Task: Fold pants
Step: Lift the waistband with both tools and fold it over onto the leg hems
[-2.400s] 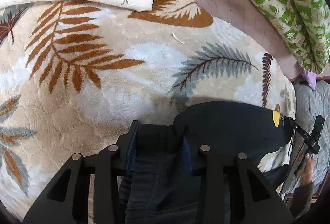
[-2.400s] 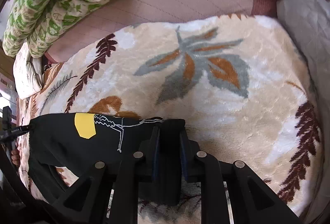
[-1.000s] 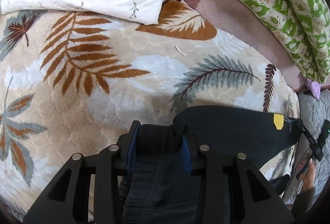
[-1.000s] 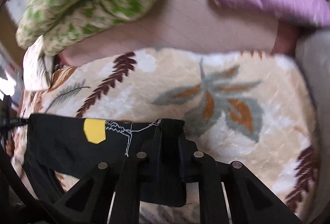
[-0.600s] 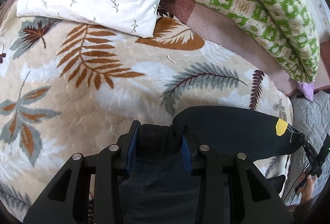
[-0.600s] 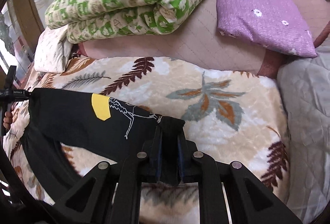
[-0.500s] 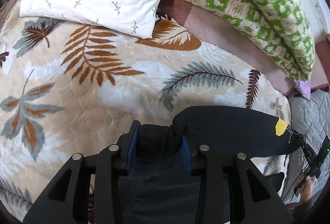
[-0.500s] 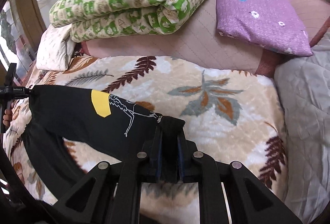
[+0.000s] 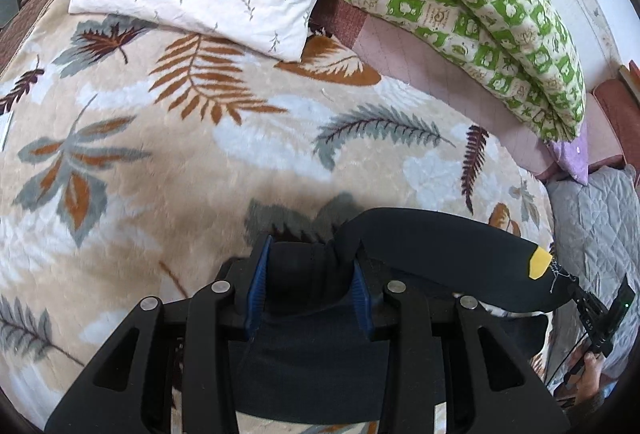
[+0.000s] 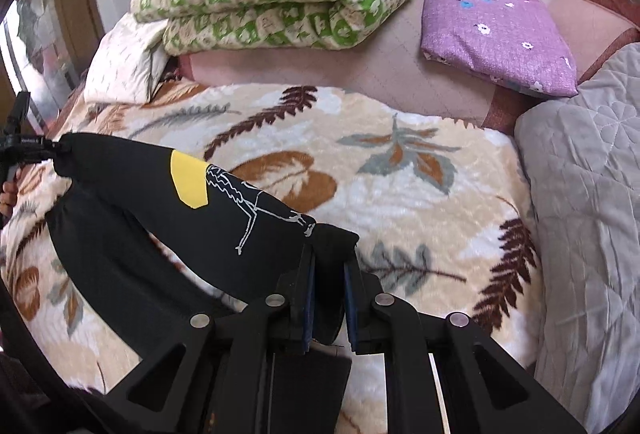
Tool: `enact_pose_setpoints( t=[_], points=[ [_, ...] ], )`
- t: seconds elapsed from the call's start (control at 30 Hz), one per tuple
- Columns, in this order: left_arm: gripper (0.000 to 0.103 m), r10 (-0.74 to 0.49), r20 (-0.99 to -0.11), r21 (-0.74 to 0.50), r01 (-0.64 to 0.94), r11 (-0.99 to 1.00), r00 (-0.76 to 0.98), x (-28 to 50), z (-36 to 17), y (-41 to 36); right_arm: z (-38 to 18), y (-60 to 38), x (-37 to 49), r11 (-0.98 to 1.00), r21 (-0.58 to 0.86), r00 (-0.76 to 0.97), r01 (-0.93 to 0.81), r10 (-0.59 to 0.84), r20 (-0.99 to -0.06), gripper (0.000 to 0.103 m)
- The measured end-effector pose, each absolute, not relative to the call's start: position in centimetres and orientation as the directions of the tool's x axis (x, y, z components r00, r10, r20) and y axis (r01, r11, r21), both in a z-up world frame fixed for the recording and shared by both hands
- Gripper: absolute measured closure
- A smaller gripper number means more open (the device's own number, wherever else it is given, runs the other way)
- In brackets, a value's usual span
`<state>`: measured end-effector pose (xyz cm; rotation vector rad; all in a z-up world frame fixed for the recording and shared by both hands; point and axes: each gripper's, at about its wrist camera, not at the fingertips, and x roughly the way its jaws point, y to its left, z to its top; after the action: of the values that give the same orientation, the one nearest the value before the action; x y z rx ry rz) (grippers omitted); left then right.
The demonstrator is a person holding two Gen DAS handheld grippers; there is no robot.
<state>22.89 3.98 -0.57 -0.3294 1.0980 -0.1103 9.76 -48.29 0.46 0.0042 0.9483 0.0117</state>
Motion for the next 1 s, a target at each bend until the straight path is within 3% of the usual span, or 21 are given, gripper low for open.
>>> enact_pose_setpoints(
  t=[0.63,1.0],
  points=[
    [0.069,-0.249,-0.876,-0.293,-0.045,0.955,0.412,17.0,-4.1,5.0,-1.1,-43.7,2.2,0.973,-0.182,0.603,-0.138,-0.063,-0.795,0.091],
    [0.068,-0.183,-0.902,-0.179,0.047,0.983,0.392,14.9,-5.3,4.4,-3.8,-43.8,-0.7,0.972,-0.213,0.563,-0.099,-0.122,-0.818,0.091]
  ],
)
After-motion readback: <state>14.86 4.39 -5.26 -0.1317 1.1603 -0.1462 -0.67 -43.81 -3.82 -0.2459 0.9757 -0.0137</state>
